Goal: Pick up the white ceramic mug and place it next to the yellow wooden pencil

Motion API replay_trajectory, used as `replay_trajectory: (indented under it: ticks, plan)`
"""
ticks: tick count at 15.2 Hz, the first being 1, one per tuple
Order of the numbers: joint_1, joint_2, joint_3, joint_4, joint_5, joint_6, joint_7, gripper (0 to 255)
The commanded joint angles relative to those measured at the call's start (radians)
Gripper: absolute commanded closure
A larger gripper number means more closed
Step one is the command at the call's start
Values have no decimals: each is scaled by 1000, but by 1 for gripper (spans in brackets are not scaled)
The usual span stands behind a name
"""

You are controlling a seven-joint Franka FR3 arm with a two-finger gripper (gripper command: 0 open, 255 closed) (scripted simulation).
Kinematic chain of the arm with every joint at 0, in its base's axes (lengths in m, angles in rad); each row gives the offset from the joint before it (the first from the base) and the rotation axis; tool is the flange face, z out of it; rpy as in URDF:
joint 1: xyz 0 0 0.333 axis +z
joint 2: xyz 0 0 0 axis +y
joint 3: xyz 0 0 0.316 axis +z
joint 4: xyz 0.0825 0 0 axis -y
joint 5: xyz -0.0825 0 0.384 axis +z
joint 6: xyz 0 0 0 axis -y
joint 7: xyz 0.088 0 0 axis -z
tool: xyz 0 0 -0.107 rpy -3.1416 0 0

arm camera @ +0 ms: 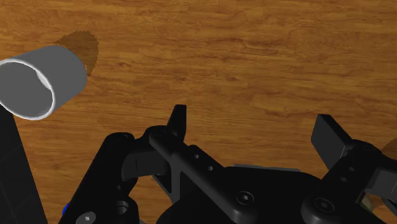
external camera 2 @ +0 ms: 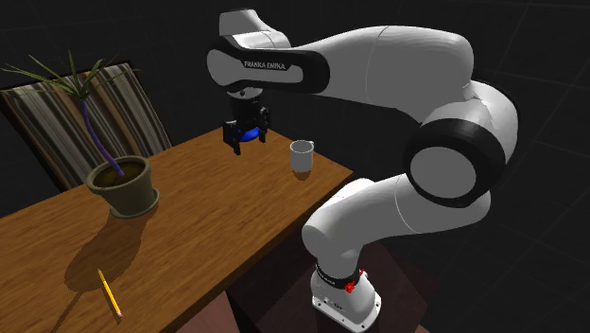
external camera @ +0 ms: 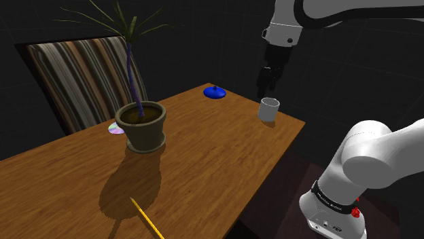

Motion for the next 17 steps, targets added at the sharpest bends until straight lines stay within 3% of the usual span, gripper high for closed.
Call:
replay_trajectory:
  ticks: [1,9,17]
  plan:
    - [0,0,0,0,0,0,0,0]
    - [-77,99,-132,-71,-91,179,-132,0]
    - [-141,276,-267,-66,-150,366,-263,0]
